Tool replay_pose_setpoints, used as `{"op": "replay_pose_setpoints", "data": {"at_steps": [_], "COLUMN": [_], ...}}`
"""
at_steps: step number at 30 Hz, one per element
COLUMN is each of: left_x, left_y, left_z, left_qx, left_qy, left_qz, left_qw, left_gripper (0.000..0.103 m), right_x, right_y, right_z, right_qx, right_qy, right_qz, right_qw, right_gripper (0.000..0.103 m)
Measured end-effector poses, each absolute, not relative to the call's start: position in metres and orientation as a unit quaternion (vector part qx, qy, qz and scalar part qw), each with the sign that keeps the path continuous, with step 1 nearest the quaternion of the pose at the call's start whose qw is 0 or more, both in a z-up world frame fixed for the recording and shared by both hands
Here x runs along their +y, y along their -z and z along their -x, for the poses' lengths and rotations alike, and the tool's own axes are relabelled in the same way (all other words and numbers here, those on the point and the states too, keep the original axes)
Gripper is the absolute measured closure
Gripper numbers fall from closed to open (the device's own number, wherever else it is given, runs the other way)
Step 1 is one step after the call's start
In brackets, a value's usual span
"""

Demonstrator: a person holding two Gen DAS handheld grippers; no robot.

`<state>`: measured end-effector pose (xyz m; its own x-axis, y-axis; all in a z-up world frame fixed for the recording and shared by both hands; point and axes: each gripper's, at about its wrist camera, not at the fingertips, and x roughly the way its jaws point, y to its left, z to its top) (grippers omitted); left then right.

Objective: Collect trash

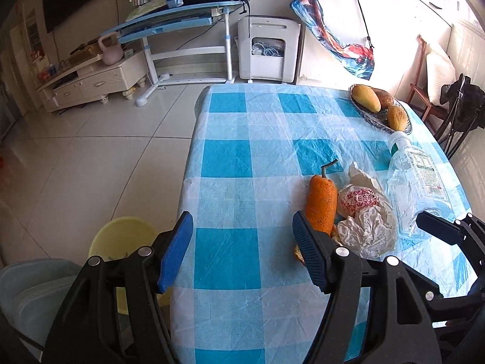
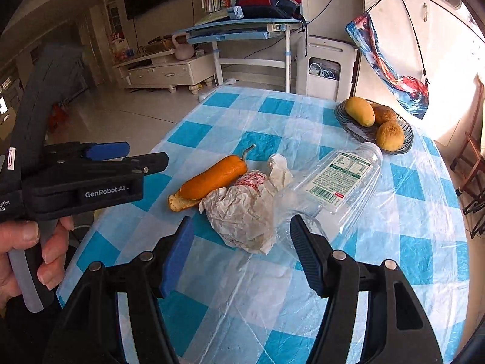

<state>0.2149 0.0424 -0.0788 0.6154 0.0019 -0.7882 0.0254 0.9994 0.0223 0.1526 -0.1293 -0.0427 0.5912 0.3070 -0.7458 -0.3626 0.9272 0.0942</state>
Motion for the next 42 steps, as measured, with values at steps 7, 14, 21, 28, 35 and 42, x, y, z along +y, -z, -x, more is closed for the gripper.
{"op": "replay_pose_setpoints", "data": {"at_steps": [7,14,21,28,35,42], "left_x": [0.045,0.029,0.009,-0.002,0.006,0.017], "left_y": [0.084,0.090,0.101,0.100,0.100,0.088], "left_z": [-0.227,-0.241,-0.250,-0.245,-0.227,-0.216], "left_qx": [0.448,0.452,0.455,0.451,0.462,0.449], "left_qy": [0.004,0.012,0.020,0.051,0.089,0.102], "left_qz": [-0.009,-0.024,-0.053,-0.063,-0.050,-0.035], "left_qw": [0.894,0.892,0.889,0.889,0.881,0.887], "left_gripper": [0.037,0.037,0.037,0.066,0.101,0.093], "right_x": [-0.122,-0.124,-0.154,-0.173,-0.153,-0.150], "right_y": [0.067,0.070,0.057,0.065,0.071,0.062], "right_z": [-0.180,-0.173,-0.131,-0.110,-0.114,-0.104], "right_qx": [0.430,0.452,0.488,0.492,0.486,0.475], "right_qy": [-0.189,-0.221,-0.241,-0.245,-0.251,-0.254], "right_qz": [0.059,0.049,0.020,-0.047,-0.042,-0.042], "right_qw": [0.881,0.863,0.839,0.834,0.836,0.841], "right_gripper": [0.040,0.079,0.077,0.043,0.072,0.044]}}
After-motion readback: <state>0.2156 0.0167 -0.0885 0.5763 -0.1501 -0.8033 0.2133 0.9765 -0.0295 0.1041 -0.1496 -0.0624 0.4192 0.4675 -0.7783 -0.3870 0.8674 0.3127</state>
